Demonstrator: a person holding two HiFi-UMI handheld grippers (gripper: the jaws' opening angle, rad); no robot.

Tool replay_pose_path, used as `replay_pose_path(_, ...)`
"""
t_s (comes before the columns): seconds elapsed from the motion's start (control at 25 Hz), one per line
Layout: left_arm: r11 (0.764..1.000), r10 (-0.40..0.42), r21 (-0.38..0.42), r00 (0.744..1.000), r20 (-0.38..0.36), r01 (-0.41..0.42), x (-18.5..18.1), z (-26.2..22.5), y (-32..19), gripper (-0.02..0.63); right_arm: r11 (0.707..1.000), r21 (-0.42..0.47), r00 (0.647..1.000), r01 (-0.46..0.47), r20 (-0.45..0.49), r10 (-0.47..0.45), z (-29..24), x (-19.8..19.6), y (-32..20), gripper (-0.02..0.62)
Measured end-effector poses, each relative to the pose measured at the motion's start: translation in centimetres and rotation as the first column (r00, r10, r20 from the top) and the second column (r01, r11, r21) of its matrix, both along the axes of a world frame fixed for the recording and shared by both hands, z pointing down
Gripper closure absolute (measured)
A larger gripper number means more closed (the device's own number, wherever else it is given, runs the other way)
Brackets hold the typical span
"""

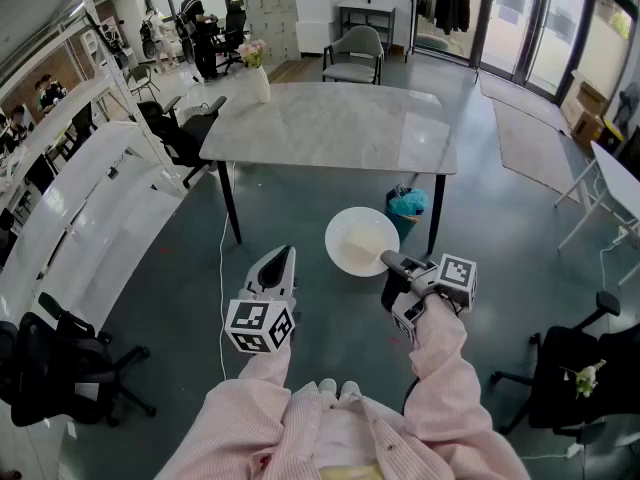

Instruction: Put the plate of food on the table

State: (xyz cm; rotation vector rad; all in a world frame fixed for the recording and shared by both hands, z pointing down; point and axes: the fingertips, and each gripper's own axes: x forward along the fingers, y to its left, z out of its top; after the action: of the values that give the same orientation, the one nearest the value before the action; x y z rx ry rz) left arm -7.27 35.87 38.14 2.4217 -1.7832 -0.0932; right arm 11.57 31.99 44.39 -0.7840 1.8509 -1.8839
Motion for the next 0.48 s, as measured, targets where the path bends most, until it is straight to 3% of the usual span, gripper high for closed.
replay_pose_path(0.48, 1.000, 0.001, -0.018, 1.000, 0.009, 0.000, 2.2, 0.6, -0.7, 0.609, 1.000, -0.006, 1.000, 0.001, -0.031, -0.001, 0.4, 2.0, -0.6, 0.578)
